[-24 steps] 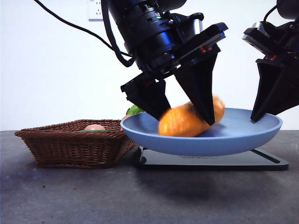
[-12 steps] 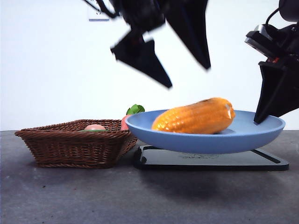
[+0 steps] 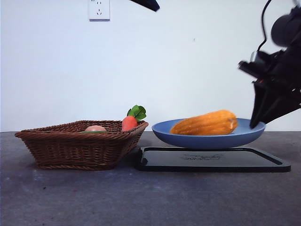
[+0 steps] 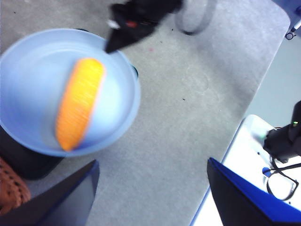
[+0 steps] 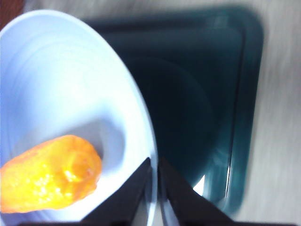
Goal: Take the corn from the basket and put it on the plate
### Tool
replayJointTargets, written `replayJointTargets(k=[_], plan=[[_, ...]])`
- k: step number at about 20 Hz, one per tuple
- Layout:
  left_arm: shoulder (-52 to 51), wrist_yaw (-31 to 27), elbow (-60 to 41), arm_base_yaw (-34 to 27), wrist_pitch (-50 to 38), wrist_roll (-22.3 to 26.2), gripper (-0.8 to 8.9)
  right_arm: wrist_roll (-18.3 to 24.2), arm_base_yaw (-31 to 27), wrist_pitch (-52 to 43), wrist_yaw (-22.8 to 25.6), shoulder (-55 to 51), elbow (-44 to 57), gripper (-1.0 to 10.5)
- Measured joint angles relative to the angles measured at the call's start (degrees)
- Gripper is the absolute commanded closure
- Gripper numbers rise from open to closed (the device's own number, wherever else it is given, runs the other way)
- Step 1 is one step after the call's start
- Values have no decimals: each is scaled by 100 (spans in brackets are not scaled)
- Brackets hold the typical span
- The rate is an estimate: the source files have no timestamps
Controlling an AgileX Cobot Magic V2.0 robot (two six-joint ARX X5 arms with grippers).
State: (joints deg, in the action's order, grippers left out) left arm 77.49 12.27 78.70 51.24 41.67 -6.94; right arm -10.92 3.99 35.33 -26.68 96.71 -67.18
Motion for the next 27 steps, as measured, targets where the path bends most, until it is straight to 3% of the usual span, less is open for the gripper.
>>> replayJointTargets(k=[5, 11, 16, 18, 21, 27], plan=[[-105, 0, 0, 0, 83, -4, 439, 44, -55, -9, 2, 994, -745, 944], [-105, -7, 0, 0, 101, -7, 439, 63, -57, -199, -13, 1307, -789, 941], [-105, -52, 0, 0, 103, -4, 439, 68, -52, -92, -33, 1307, -789, 702], [-105, -52, 0, -9, 101, -4, 439, 90, -57, -15, -31, 1298, -789, 697], [-105, -57, 0, -101, 103, -4, 439, 109, -140, 179, 15, 1049, -789, 697], [-105, -57, 0, -317, 103, -4, 439, 247, -289, 828, 136, -691, -791, 697]])
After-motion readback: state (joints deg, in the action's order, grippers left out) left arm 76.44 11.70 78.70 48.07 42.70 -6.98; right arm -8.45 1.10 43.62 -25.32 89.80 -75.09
